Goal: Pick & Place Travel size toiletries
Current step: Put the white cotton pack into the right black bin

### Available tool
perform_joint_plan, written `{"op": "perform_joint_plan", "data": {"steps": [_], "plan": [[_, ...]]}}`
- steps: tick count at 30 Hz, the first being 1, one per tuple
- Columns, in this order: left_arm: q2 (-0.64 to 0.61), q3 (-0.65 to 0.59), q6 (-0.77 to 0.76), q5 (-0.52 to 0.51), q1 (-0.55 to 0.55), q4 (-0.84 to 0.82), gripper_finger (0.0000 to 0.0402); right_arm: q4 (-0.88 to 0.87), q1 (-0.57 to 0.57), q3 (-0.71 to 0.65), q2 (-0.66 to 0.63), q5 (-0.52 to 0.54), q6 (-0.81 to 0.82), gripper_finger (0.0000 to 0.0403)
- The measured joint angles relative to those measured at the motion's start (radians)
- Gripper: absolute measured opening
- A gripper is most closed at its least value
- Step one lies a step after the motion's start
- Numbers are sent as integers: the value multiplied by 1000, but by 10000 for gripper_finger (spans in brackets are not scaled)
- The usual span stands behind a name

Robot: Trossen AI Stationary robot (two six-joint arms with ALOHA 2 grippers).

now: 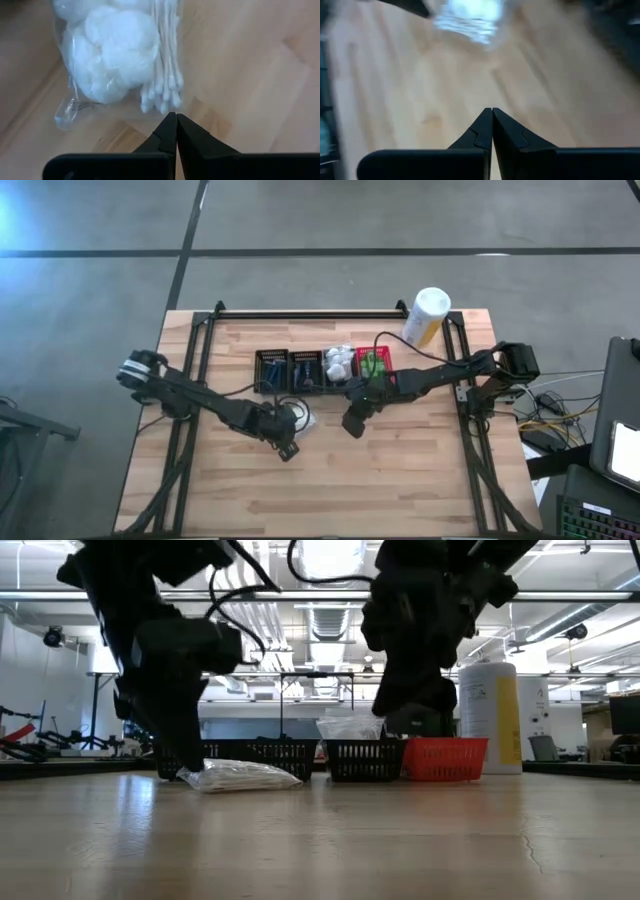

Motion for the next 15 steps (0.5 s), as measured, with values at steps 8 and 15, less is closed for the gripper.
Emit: {"op": "perform_joint_plan", "data": {"steps": [8,15], "plan": [[83,1,4,3,-7,54,6,85,39,0,0,-9,59,9],[85,3,2,54,-53,42,9,83,40,0,0,-8,82,9]]}}
